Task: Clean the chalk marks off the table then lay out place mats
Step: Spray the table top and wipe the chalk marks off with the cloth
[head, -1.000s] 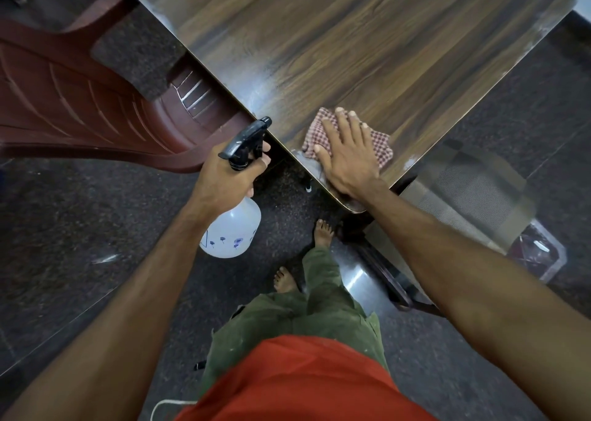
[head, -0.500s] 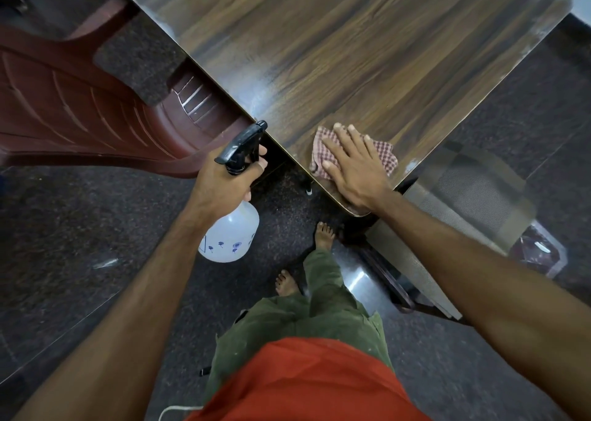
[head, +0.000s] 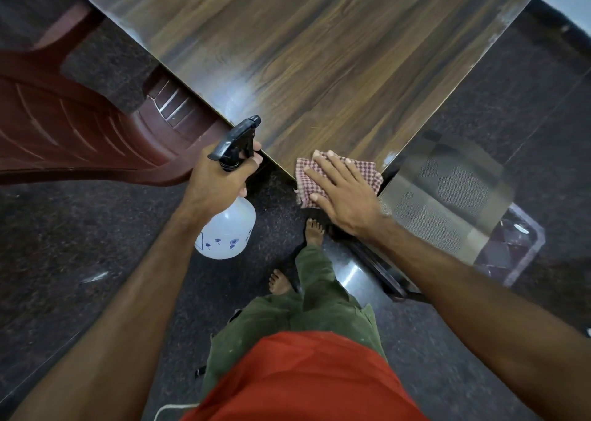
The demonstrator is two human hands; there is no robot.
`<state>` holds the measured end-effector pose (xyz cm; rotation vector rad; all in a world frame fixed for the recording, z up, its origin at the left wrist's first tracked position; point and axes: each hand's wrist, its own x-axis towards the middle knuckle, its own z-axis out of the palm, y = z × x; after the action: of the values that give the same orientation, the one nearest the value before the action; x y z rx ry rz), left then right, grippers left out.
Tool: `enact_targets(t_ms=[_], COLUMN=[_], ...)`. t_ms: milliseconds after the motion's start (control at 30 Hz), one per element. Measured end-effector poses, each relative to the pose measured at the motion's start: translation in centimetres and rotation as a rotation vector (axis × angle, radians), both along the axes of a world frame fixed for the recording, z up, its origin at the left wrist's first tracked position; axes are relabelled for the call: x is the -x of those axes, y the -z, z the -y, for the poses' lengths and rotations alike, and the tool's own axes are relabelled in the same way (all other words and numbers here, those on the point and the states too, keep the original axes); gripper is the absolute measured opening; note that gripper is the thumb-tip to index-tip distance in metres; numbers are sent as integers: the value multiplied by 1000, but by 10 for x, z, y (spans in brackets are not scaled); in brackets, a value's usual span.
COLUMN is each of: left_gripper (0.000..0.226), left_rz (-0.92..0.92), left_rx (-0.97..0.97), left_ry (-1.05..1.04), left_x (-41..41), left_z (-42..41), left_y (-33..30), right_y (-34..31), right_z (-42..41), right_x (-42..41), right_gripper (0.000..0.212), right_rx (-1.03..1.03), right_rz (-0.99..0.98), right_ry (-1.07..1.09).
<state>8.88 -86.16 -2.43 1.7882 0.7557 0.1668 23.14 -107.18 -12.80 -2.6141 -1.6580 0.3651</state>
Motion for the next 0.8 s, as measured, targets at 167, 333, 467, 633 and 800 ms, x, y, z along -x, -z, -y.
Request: enact_targets(t_ms=[167, 333, 467, 633, 800], left_gripper=[15, 14, 11, 12, 9], left_rz=[26, 25, 33, 53, 58], left_rx=[20, 18, 25, 25, 28], left_ry=[15, 35, 47, 41, 51], left_x=[-5, -13, -25, -40, -52], left_z=[3, 9, 15, 15, 11], left_y=[0, 1, 1, -3, -4], right_y=[1, 1, 2, 4, 3], right_z=[5, -17, -2, 21, 6], right_x=[-51, -54, -24, -54, -116], right_gripper=[61, 60, 60, 66, 61], right_rx=[10, -2, 5, -4, -59], right_rz=[-24, 14, -9, -51, -39], right_ry=[176, 321, 173, 270, 474])
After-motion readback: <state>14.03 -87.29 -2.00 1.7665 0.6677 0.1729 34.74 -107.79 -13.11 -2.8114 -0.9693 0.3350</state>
